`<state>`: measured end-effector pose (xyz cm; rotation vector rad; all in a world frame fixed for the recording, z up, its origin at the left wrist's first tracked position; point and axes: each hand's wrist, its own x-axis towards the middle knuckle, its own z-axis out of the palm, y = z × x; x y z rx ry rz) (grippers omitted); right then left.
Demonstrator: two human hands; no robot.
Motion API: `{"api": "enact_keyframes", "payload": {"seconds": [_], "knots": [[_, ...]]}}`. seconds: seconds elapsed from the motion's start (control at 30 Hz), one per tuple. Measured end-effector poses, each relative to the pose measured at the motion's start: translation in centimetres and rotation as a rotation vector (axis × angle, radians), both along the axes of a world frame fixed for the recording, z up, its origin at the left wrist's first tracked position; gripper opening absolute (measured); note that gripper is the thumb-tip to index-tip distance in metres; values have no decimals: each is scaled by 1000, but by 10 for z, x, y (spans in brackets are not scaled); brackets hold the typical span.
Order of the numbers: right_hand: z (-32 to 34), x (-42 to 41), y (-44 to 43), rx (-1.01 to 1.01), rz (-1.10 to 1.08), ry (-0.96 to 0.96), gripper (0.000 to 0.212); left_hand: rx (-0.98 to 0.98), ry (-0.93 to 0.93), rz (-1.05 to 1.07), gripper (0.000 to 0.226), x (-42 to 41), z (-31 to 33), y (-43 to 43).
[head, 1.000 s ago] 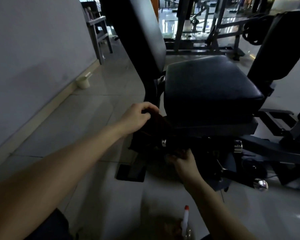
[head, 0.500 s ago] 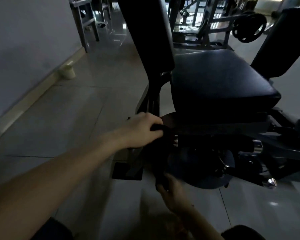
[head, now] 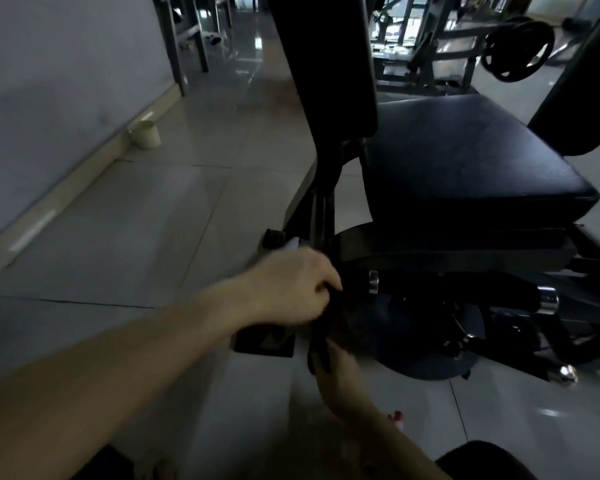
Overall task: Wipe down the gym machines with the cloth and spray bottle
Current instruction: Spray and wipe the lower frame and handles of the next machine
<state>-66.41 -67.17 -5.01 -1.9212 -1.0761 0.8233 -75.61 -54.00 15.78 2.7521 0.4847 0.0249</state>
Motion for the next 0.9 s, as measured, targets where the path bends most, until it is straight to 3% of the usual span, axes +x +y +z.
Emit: {"api": "enact_keyframes", "payload": {"seconds": [0.1,0.17,0.23,0.37,0.43,0.53,0.67,0.83,0.9], "knots": [[1,-12,-3,-266,110,-73,12,76,-63,141,38,-2,-2,31],[12,-14,10,-258,187,-149,19,54,-45,117,38,2,-6,27],[20,-18,23,-184,201,-178,26,-94,45,48,35,7,-3,17],[15,-29,33,-91,8,-79,24,-320,259,22,33,7,20,32],[5,-35,31,-173,44,-180,27,-167,206,87,38,9,19,48],[-3,-44,29,-328,154,-299,32,161,-16,109,39,20,0,58],[15,-47,41,-329,236,-243,34,488,-222,-10,24,30,-23,68],[36,-33,53,-60,11,-184,28,512,-255,140,33,4,-29,107],[31,-34,49,-69,-40,-141,28,467,-274,239,42,-2,-32,109]]}}
